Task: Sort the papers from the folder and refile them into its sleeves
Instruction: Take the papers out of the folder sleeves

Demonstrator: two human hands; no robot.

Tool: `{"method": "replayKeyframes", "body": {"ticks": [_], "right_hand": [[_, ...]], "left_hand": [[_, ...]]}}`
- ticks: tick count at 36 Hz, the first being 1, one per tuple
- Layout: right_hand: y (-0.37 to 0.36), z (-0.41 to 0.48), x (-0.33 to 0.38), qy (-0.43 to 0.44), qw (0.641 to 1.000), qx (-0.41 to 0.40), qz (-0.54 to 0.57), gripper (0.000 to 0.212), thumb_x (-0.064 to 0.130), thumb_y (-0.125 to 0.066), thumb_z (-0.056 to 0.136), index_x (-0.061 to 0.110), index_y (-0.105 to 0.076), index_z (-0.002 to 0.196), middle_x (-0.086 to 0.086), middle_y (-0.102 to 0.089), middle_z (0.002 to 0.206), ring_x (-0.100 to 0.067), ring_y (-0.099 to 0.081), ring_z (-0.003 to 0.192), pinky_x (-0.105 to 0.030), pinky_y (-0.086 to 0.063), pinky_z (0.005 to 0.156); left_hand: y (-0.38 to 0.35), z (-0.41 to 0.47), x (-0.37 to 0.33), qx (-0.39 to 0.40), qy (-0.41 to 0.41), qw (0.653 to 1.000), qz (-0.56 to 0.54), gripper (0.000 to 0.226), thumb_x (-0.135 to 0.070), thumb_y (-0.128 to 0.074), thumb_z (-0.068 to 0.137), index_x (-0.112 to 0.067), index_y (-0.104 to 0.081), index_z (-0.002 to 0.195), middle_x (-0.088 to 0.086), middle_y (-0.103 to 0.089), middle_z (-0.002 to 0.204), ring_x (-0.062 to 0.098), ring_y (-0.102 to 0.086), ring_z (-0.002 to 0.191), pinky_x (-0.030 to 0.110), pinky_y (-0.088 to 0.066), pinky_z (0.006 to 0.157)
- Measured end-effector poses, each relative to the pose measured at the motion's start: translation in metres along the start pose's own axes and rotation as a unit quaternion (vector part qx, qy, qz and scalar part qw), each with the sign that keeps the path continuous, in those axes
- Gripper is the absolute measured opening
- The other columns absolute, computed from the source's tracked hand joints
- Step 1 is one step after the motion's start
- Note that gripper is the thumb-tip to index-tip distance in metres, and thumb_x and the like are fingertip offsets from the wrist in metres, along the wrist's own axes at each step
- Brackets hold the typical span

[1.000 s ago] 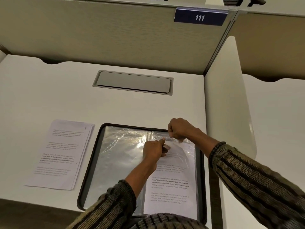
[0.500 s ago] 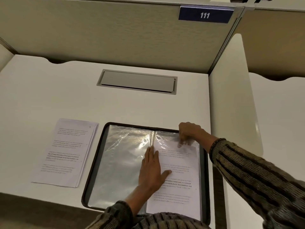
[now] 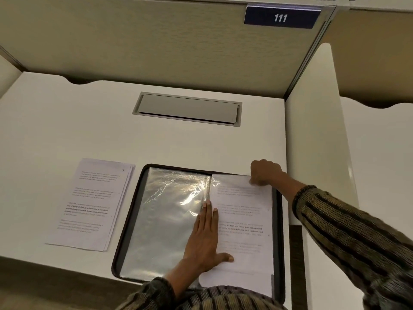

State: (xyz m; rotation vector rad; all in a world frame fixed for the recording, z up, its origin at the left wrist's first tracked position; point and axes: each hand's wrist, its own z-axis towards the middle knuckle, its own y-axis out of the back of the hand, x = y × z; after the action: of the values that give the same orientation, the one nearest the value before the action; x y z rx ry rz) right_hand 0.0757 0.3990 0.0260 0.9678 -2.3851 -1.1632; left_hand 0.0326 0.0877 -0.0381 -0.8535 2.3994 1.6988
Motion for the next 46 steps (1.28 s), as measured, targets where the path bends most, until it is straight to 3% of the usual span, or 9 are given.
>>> {"method": "replayKeyframes", "body": {"ticks": [8, 11, 15, 18, 24, 30, 33, 39, 46], "right_hand": [[0.006, 0.015, -0.026, -0.058, 0.973, -0.151, 0.162, 0.035, 0.045, -0.066, 0.097, 0.014, -0.062, 0.112, -0.008, -0.068, 0.113, -0.030, -0.065, 0.101, -0.040, -0.054, 0.085], [0.004, 0.020, -0.034, -0.091, 0.951, -0.124, 0.268, 0.054, 0.051, -0.088, 0.078, 0.014, -0.059, 0.105, -0.004, -0.063, 0.104, -0.026, -0.064, 0.096, -0.036, -0.054, 0.080], [0.001, 0.022, -0.041, -0.125, 0.955, -0.044, 0.266, 0.071, 0.039, -0.103, 0.058, 0.005, -0.062, 0.105, -0.009, -0.068, 0.103, -0.028, -0.068, 0.097, -0.037, -0.059, 0.082], [0.001, 0.018, -0.041, -0.148, 0.946, -0.045, 0.283, 0.060, 0.018, -0.100, 0.064, 0.003, -0.067, 0.111, -0.011, -0.073, 0.112, -0.030, -0.071, 0.103, -0.033, -0.057, 0.082], [0.011, 0.019, -0.043, -0.158, 0.915, -0.141, 0.344, 0.045, 0.013, -0.083, 0.084, 0.005, -0.066, 0.125, -0.013, -0.067, 0.124, -0.033, -0.066, 0.110, -0.036, -0.056, 0.089], [0.043, 0.019, -0.043, -0.162, 0.877, -0.254, 0.376, 0.015, 0.012, -0.080, 0.080, 0.005, -0.072, 0.092, -0.010, -0.073, 0.100, -0.026, -0.066, 0.082, -0.032, -0.056, 0.071], [0.063, 0.016, -0.041, -0.158, 0.850, -0.324, 0.383, 0.014, 0.010, -0.075, 0.083, 0.000, -0.070, 0.092, -0.012, -0.073, 0.094, -0.030, -0.069, 0.082, -0.037, -0.057, 0.069], [0.100, 0.001, -0.039, -0.128, 0.802, -0.413, 0.411, 0.016, 0.025, -0.074, 0.092, 0.012, -0.069, 0.101, -0.013, -0.074, 0.106, -0.034, -0.069, 0.094, -0.033, -0.049, 0.075], [0.114, -0.029, -0.030, -0.056, 0.766, -0.456, 0.450, 0.019, 0.026, -0.076, 0.092, 0.014, -0.065, 0.103, -0.004, -0.073, 0.100, -0.026, -0.068, 0.092, -0.040, -0.056, 0.078]], "left_hand": [[0.003, -0.002, -0.002, 0.014, -0.006, 1.000, 0.004, 0.154, -0.088, -0.067, 0.073, -0.008, 0.033, 0.159, 0.014, 0.047, 0.163, 0.033, 0.041, 0.153, 0.049, 0.003, 0.133], [0.005, -0.003, -0.003, 0.015, -0.002, 1.000, 0.006, 0.153, -0.087, -0.067, 0.074, -0.008, 0.033, 0.159, 0.014, 0.049, 0.161, 0.032, 0.042, 0.152, 0.048, 0.005, 0.133], [0.006, -0.003, -0.003, 0.020, 0.001, 1.000, 0.005, 0.153, -0.087, -0.067, 0.074, -0.007, 0.032, 0.159, 0.014, 0.049, 0.161, 0.032, 0.042, 0.152, 0.048, 0.006, 0.132], [0.007, -0.003, -0.003, 0.025, -0.001, 1.000, 0.012, 0.153, -0.088, -0.065, 0.074, -0.007, 0.033, 0.159, 0.015, 0.049, 0.161, 0.033, 0.043, 0.152, 0.049, 0.006, 0.132], [0.008, -0.002, -0.004, 0.028, -0.002, 1.000, 0.008, 0.154, -0.086, -0.068, 0.075, -0.006, 0.034, 0.158, 0.015, 0.050, 0.160, 0.033, 0.044, 0.151, 0.048, 0.010, 0.131], [0.007, -0.002, -0.004, 0.030, -0.004, 0.999, 0.019, 0.153, -0.087, -0.066, 0.075, -0.004, 0.033, 0.158, 0.017, 0.049, 0.160, 0.035, 0.044, 0.150, 0.049, 0.011, 0.131], [0.005, -0.002, -0.003, 0.026, -0.005, 0.999, 0.019, 0.153, -0.087, -0.066, 0.075, -0.004, 0.031, 0.159, 0.018, 0.047, 0.161, 0.035, 0.043, 0.151, 0.049, 0.010, 0.131], [0.004, -0.002, -0.005, 0.022, -0.001, 1.000, 0.016, 0.152, -0.083, -0.069, 0.076, -0.007, 0.034, 0.158, 0.016, 0.050, 0.160, 0.034, 0.045, 0.150, 0.047, 0.014, 0.130], [0.002, -0.001, -0.005, 0.025, 0.000, 0.999, 0.021, 0.152, -0.084, -0.068, 0.076, -0.006, 0.035, 0.157, 0.017, 0.051, 0.159, 0.034, 0.047, 0.148, 0.049, 0.014, 0.130]]}}
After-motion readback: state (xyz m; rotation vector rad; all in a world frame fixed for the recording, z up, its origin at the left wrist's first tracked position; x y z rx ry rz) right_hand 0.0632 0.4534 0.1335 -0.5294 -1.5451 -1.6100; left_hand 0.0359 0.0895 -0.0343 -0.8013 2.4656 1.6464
